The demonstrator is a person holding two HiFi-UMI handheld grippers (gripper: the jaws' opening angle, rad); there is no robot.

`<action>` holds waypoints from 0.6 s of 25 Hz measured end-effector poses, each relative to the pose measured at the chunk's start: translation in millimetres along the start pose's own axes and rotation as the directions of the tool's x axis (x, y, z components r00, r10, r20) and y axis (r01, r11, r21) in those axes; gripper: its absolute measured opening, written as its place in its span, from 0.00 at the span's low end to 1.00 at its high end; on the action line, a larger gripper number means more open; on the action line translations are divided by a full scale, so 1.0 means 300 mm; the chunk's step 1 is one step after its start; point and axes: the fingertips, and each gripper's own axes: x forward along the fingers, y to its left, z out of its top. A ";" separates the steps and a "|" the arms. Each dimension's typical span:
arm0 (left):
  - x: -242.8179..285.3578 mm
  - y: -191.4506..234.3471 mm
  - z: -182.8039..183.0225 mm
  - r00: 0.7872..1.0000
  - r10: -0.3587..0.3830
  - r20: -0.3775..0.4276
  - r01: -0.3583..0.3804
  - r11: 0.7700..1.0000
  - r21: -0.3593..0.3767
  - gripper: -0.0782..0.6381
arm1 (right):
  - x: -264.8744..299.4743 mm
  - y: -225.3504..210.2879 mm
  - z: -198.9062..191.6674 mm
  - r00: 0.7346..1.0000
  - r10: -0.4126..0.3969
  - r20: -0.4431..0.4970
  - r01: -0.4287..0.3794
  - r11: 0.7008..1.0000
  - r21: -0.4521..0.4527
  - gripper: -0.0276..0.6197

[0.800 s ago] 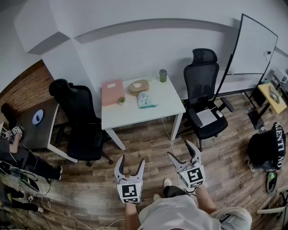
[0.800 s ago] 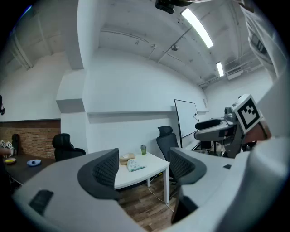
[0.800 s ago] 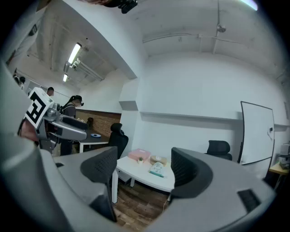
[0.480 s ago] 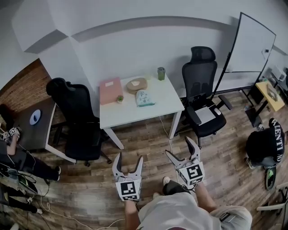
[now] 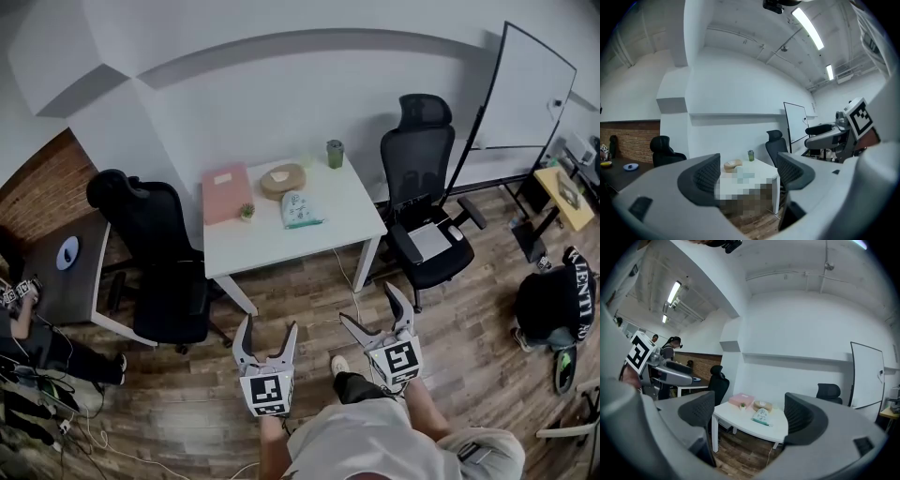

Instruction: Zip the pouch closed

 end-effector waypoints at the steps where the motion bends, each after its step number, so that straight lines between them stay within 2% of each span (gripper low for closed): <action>1: 0.026 0.007 0.001 1.000 0.000 0.000 0.000 1.000 0.002 0.63 | 0.024 -0.014 -0.005 1.000 0.001 -0.003 -0.001 1.000 0.002 0.75; 15: 0.367 0.094 0.038 0.999 0.040 -0.029 -0.040 0.999 0.008 0.64 | 0.352 -0.216 -0.007 0.998 0.062 -0.004 -0.062 0.998 0.016 0.75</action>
